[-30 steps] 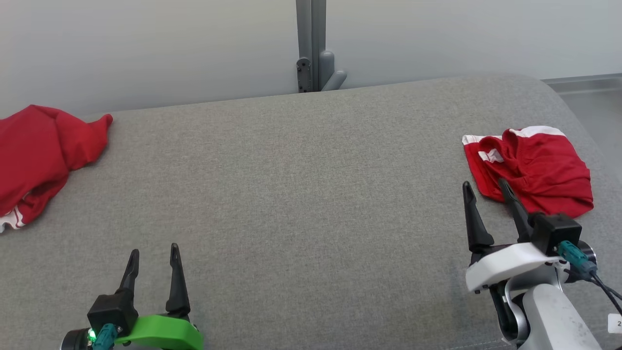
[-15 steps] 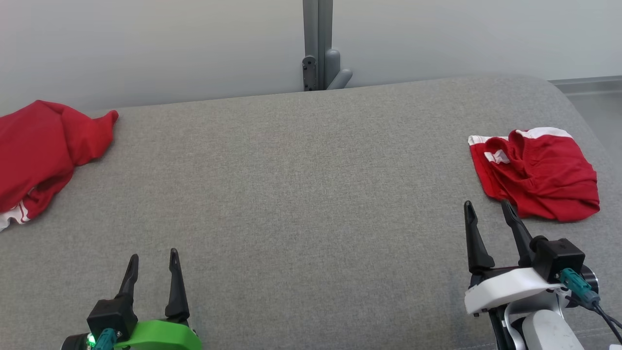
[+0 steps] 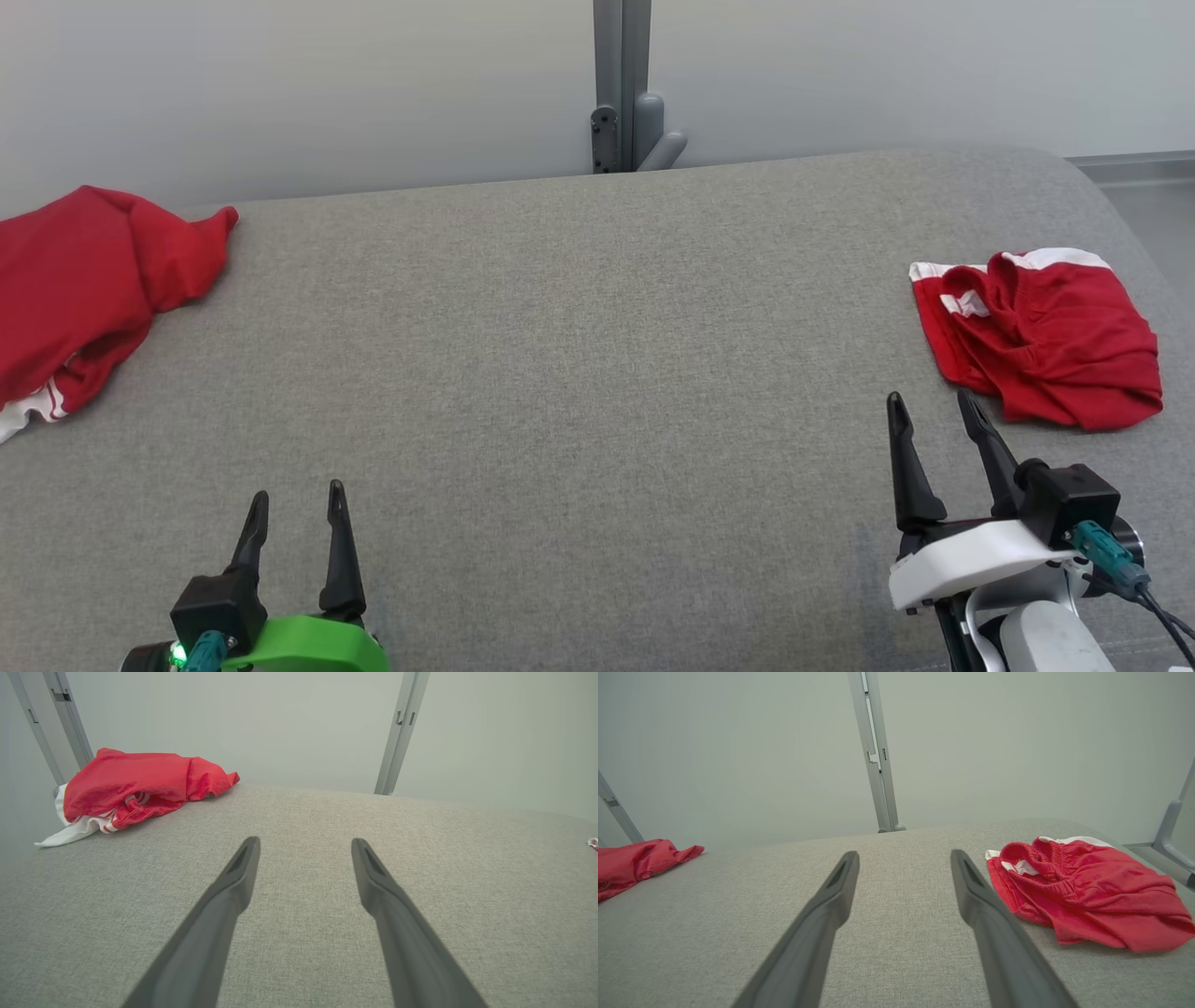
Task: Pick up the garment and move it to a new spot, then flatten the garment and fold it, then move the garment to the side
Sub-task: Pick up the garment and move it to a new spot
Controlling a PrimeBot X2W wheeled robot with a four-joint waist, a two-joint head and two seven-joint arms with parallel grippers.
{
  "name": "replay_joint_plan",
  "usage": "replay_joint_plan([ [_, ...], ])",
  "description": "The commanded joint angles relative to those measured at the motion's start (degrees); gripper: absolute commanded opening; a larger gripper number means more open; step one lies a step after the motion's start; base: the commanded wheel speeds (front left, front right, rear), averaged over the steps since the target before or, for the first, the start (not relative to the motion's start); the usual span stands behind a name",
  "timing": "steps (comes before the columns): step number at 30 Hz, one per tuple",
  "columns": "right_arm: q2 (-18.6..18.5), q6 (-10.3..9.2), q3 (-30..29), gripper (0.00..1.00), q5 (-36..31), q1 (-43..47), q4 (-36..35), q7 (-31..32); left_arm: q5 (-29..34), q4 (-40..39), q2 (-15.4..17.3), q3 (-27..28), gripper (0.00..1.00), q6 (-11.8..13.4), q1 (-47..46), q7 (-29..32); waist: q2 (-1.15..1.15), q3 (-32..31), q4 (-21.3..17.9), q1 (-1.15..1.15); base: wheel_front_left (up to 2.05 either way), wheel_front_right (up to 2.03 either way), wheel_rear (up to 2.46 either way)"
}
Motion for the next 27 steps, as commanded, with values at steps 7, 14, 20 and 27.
replay_joint_plan([
  [7, -0.02, -0.04, -0.01, 1.0, 0.52, 0.41, 0.24, -0.09, -0.1, -0.02, 0.05, -0.04, 1.0, 0.2, -0.63, 0.06, 0.0, 0.05, 0.19, 0.0, 0.0, 0.0, 0.0],
  [14, -0.02, -0.04, -0.16, 1.0, 0.61, 0.57, 0.29, -0.09, -0.02, -0.19, 0.06, -0.28, 1.0, 0.21, -0.81, 0.06, 0.0, 0.16, 0.53, 0.0, 0.0, 0.0, 0.0],
  [20, -0.02, -0.03, -0.49, 1.0, 0.2, 0.86, -0.04, -0.09, -0.08, -0.07, 0.08, -0.5, 1.0, 0.4, -1.65, 0.06, 0.0, 0.29, 3.11, 0.0, 0.0, 0.0, 0.0],
  [27, -0.04, -0.03, -1.0, 1.0, 0.04, 1.1, -0.75, -0.06, 0.2, -0.02, 0.12, -0.61, 1.0, 0.25, -2.35, 0.05, 0.0, 0.55, 10.7, 0.0, 0.0, 0.0, 0.0],
])
